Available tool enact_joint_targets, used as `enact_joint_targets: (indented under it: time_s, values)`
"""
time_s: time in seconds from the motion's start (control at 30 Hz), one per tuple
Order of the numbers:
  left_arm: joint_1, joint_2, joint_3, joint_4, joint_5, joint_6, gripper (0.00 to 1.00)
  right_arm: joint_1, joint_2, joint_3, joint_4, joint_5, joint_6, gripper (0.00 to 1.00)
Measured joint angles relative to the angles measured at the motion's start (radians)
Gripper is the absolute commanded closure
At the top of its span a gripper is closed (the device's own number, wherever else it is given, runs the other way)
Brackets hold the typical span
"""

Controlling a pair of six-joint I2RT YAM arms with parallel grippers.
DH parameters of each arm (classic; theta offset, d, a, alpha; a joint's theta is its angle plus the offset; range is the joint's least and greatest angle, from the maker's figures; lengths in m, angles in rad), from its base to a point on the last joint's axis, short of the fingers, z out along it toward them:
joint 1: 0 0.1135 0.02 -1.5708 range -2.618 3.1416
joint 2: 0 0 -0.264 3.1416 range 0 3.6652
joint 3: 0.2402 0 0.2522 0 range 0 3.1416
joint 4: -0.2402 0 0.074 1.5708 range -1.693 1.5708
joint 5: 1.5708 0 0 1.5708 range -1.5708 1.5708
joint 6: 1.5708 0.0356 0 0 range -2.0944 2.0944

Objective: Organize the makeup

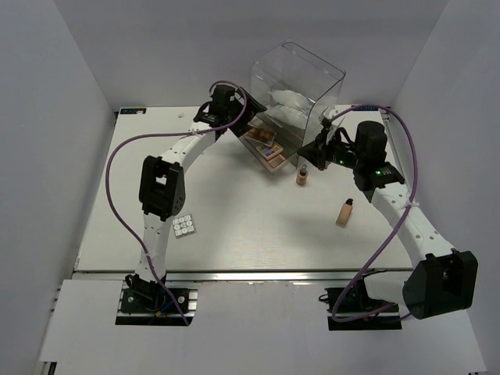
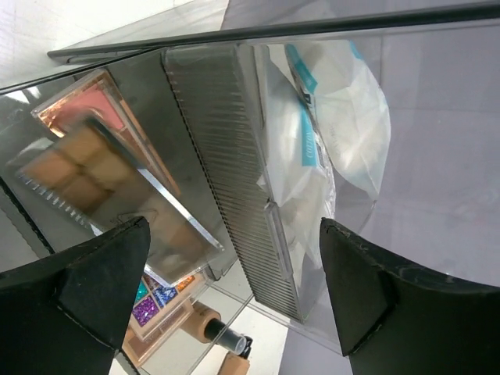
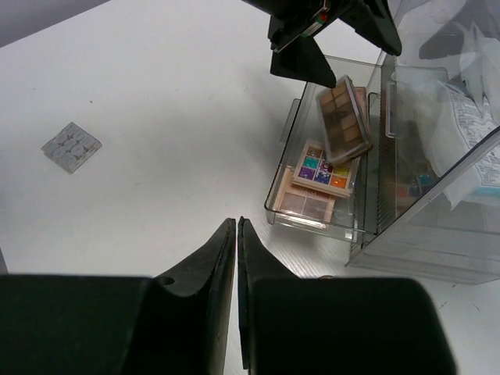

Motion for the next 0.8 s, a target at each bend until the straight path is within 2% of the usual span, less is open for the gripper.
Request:
enact_joint_targets:
  time_s: [0.13,0.27,0.33,0.37,0.5,0.63,0.7,0.8]
  values:
    - [0.000,-0.002,0.009,-0.006,-0.003,0.010,0.02,0.000,0.000,0.000,0.000,-0.011,-0.002,0.87]
    - [0.001,-0.033,-0.013,-0.024,-0.023,0.071,0.02,0.000,0.000,0.000,-0.012,-0.036,-0.040,0.66]
    - [0.009,-0.098,-0.079,-0.036,-0.046,0.119,0.02,0.000,0.000,0.000,-0.034,-0.053,-0.076,0.53]
    - [0.011,-0.142,-0.124,-0.040,-0.056,0.142,0.02,0.000,0.000,0.000,-0.048,-0.061,-0.090,0.50]
    - [0.062,-0.416,-0.380,-0.048,-0.083,0.220,0.02,0.000,0.000,0.000,-0.086,-0.088,-0.146,0.48]
    - [0.189,-0.725,-0.665,-0.064,-0.113,0.272,0.05,0.000,0.002,0.000,-0.108,-0.100,-0.167,0.48]
    - [0.244,-0.827,-0.774,-0.093,-0.167,0.303,0.10,0.000,0.006,0.000,-0.113,-0.106,-0.172,0.48]
    - [0.259,-0.899,-0.908,-0.190,-0.238,0.351,0.10,0.000,0.024,0.000,-0.123,-0.117,-0.175,0.48]
